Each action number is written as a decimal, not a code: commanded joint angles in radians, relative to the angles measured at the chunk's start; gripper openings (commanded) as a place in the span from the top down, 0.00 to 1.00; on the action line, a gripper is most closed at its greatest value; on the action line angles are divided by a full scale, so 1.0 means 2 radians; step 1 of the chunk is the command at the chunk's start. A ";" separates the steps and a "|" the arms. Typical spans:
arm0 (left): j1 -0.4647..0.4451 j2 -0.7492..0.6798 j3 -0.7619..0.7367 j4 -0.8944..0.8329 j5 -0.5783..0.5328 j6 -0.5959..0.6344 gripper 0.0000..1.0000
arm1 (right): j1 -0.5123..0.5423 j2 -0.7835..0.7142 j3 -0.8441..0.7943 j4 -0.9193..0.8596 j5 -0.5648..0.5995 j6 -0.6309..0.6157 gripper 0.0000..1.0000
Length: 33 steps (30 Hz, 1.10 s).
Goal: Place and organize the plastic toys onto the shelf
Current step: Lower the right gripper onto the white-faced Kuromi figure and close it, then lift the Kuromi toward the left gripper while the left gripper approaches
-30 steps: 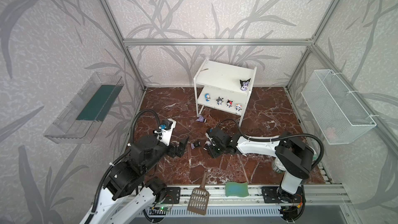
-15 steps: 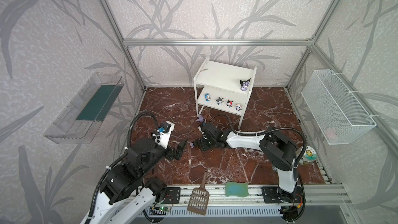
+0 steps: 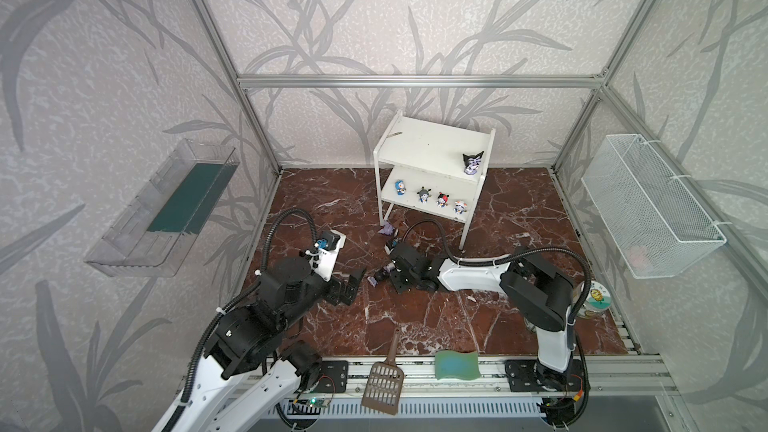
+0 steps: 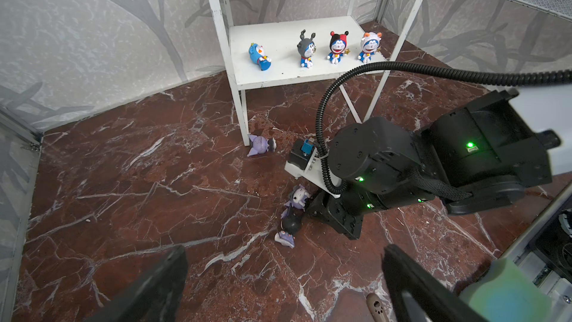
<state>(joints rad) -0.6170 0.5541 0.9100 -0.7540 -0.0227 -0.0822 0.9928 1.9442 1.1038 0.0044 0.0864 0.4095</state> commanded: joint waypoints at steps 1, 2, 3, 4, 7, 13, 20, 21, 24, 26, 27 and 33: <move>0.002 0.008 -0.001 0.007 0.016 -0.033 0.00 | 0.004 -0.031 -0.054 0.046 0.005 -0.038 0.76; 0.002 0.008 -0.006 0.010 0.020 -0.040 0.00 | 0.005 -0.043 -0.070 0.064 0.007 -0.042 0.77; 0.002 0.009 -0.011 0.013 0.023 -0.049 0.00 | 0.005 -0.053 -0.086 0.084 0.005 -0.047 0.77; 0.002 0.011 -0.014 0.014 0.026 -0.056 0.00 | 0.005 -0.062 -0.098 0.096 0.004 -0.052 0.78; 0.002 0.011 -0.028 0.027 0.049 -0.076 0.00 | 0.004 -0.094 -0.136 0.137 -0.010 -0.070 0.78; 0.002 0.030 -0.050 0.059 0.129 -0.116 0.00 | 0.012 -0.191 -0.241 0.261 -0.034 -0.120 0.79; 0.001 0.060 -0.082 0.134 0.214 -0.183 0.01 | 0.078 -0.292 -0.294 0.300 -0.004 -0.196 0.80; 0.001 0.066 -0.084 0.146 0.224 -0.192 0.01 | 0.086 -0.304 -0.297 0.304 0.003 -0.203 0.80; 0.001 0.086 -0.085 0.163 0.254 -0.209 0.01 | 0.104 -0.337 -0.309 0.313 0.035 -0.214 0.80; 0.001 0.096 -0.082 0.167 0.271 -0.211 0.01 | 0.113 -0.357 -0.312 0.311 0.048 -0.222 0.80; 0.001 0.098 -0.082 0.170 0.272 -0.220 0.02 | 0.118 -0.365 -0.313 0.311 0.057 -0.226 0.80; 0.001 0.100 -0.092 0.216 0.314 -0.265 0.09 | 0.138 -0.405 -0.317 0.317 0.088 -0.247 0.80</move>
<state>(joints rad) -0.6170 0.7540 0.7422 -0.4198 0.5167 -0.5358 1.2510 1.1675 0.4793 0.5869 0.1967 -0.0448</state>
